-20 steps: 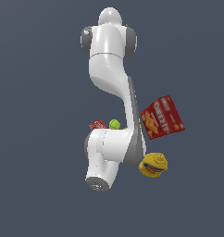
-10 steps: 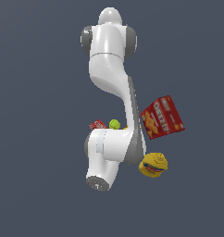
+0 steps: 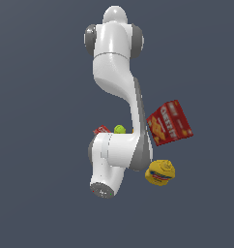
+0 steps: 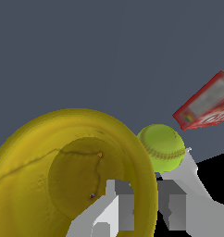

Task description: Pick up a designated object from a clutter of objects.

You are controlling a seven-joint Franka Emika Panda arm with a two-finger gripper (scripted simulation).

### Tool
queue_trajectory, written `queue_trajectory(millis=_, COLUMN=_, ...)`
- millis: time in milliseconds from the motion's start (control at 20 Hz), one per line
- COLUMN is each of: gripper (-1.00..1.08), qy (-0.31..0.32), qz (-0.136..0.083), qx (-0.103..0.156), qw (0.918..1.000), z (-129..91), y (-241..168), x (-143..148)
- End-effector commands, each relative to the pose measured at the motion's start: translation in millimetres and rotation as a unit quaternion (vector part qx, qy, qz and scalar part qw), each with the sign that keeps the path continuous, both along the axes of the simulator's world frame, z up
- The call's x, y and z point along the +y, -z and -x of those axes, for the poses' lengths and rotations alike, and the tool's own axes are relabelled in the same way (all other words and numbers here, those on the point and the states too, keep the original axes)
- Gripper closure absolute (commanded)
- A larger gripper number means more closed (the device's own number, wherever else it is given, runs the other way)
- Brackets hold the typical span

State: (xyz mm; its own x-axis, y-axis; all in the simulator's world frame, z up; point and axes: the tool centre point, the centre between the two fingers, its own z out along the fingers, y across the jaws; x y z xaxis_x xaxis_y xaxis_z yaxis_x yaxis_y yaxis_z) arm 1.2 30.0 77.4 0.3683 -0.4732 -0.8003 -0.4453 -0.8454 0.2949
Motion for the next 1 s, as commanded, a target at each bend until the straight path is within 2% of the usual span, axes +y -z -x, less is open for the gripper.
queue_trajectory(millis=0, gripper=1.08, qy=0.000, qz=0.000, qx=-0.001, qw=1.0000, z=2, y=-6, x=0)
queue_trajectory(millis=450, gripper=1.08, qy=0.000, qz=0.000, qx=-0.001, qw=1.0000, z=21, y=-47, x=3)
queue_trajectory(millis=950, gripper=1.08, qy=0.000, qz=0.000, qx=-0.001, qw=1.0000, z=59, y=-130, x=9)
